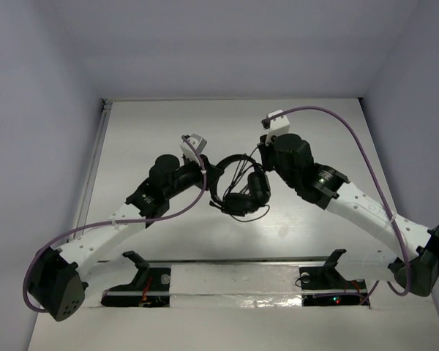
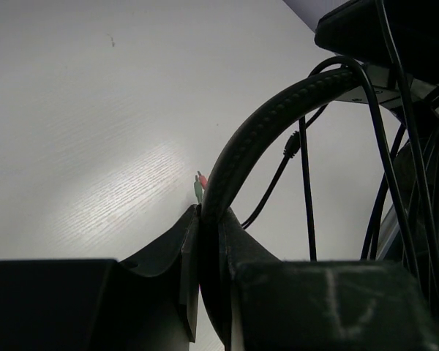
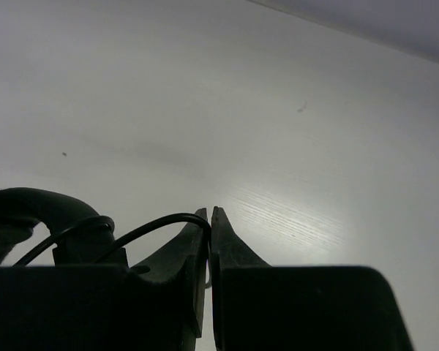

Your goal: Wrap the headphones

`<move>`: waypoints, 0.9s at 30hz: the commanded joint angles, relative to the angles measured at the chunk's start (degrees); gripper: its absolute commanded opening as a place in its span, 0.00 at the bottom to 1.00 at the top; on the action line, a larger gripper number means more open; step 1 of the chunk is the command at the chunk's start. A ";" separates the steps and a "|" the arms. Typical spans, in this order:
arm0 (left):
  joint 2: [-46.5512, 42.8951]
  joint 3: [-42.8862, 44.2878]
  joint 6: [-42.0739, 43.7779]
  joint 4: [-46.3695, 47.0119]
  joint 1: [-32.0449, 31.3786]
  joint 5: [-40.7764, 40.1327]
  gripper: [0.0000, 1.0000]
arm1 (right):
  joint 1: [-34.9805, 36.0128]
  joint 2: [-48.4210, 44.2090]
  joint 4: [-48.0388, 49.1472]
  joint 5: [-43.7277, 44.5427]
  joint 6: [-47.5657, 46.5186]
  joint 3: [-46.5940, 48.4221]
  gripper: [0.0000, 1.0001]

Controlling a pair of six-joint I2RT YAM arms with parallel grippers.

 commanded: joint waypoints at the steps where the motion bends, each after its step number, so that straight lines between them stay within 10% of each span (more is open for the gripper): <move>1: -2.79 3.91 -3.04 4.16 0.34 1.74 0.00 | -3.49 -2.91 11.56 -8.31 3.55 -2.82 0.00; 9: -0.95 8.92 -3.91 4.77 0.34 1.30 0.00 | -9.37 -3.80 25.11 -23.77 6.80 -9.76 0.09; 19: 0.90 18.23 -7.34 2.84 0.34 0.15 0.00 | -15.36 0.68 40.83 -39.17 11.63 -16.27 0.50; 27: 2.39 24.12 -8.66 -0.58 0.34 -1.69 0.00 | -15.36 7.10 52.88 -45.23 16.46 -19.34 0.51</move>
